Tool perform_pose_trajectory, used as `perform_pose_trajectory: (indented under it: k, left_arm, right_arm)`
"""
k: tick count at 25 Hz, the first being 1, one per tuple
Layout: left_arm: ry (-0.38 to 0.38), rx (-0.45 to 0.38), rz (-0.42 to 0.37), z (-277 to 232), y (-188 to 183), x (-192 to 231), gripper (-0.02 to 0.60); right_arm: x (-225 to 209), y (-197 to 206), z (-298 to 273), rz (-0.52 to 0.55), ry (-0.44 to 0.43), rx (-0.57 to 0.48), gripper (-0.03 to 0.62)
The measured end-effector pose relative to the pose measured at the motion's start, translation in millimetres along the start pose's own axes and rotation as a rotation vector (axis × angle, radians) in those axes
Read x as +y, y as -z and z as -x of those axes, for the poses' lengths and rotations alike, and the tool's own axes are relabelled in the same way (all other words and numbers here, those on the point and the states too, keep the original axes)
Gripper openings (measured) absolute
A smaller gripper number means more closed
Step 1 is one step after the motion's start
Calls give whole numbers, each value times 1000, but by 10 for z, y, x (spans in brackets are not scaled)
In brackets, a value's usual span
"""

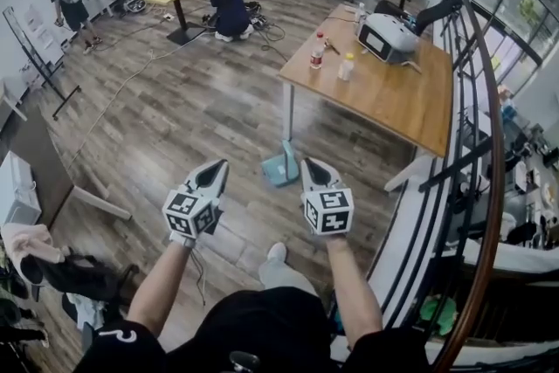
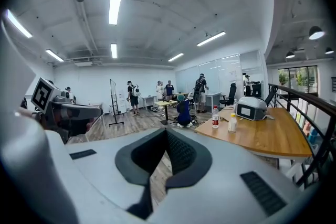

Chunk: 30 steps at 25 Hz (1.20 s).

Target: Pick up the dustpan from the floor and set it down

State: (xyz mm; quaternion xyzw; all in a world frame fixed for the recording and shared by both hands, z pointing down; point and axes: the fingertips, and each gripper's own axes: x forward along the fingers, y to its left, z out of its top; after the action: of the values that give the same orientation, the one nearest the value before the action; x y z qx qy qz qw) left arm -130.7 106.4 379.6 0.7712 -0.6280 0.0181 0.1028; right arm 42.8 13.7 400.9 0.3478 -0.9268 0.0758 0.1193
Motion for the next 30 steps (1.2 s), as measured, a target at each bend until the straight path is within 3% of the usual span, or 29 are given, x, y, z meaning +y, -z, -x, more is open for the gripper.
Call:
perform_pose_trajectory:
  k: [12,30]
  left_arm:
    - [41,27,-17,-1155,-126,377,-3]
    - [-21,18,20,-1270,61,802,-3]
  right_arm:
    - [-814,-202,-923,-25,15,2,-5]
    - [-702,-75,-1339,-1,-30,43,-5]
